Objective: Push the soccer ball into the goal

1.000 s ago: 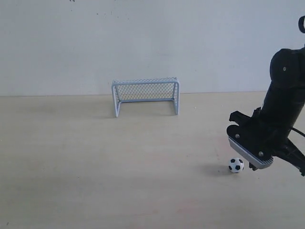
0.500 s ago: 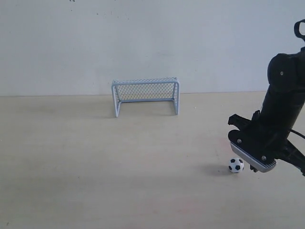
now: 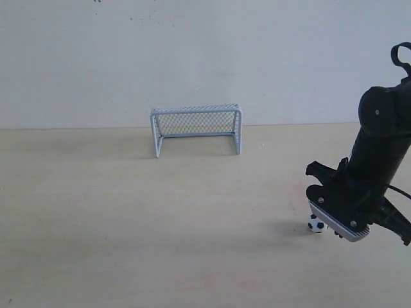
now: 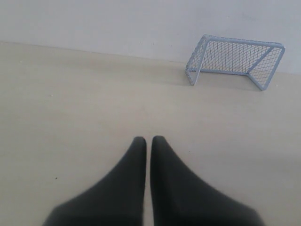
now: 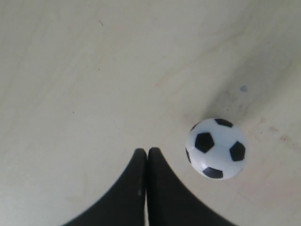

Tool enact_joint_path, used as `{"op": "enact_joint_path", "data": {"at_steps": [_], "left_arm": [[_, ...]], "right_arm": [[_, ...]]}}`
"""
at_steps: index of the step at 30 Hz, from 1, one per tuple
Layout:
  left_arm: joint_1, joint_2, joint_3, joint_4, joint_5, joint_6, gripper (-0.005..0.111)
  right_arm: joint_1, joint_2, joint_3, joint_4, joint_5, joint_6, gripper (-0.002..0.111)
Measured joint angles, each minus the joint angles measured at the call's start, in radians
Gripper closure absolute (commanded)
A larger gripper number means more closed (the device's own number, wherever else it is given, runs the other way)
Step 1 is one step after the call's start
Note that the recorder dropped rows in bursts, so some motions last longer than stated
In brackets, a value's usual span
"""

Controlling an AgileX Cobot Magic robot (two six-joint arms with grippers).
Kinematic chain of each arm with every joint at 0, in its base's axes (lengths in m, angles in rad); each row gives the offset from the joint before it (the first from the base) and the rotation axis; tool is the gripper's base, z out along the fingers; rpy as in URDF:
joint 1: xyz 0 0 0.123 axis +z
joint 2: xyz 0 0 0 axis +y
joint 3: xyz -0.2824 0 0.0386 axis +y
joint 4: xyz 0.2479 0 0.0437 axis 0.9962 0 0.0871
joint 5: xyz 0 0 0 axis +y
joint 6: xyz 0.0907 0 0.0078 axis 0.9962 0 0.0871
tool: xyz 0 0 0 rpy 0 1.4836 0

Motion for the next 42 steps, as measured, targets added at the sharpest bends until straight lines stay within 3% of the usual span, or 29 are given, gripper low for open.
{"op": "enact_joint_path", "data": {"at_steps": [11, 14, 17, 19, 24, 27, 42], "left_arm": [[0.000, 0.000, 0.000, 0.000, 0.000, 0.000, 0.102], [0.000, 0.000, 0.000, 0.000, 0.000, 0.000, 0.102], [0.000, 0.000, 0.000, 0.000, 0.000, 0.000, 0.102], [0.000, 0.000, 0.000, 0.000, 0.000, 0.000, 0.102], [0.000, 0.000, 0.000, 0.000, 0.000, 0.000, 0.102], [0.000, 0.000, 0.000, 0.000, 0.000, 0.000, 0.102], [0.000, 0.000, 0.000, 0.002, 0.000, 0.000, 0.102]], "right_arm": [[0.000, 0.006, 0.000, -0.039, 0.072, -0.003, 0.109], [0.012, 0.039, -0.002, -0.024, -0.046, -0.041, 0.109], [0.058, 0.135, -0.116, 0.029, -0.418, -0.031, 0.109], [0.094, 0.154, -0.216, 0.047, -0.571, 0.071, 0.109], [0.120, 0.050, -0.298, 0.035, -0.473, 0.212, 0.109], [0.118, -0.033, -0.199, 0.031, -0.365, 0.224, 0.109], [0.145, -0.608, 0.387, 0.120, -0.243, 0.474, 0.109]]}}
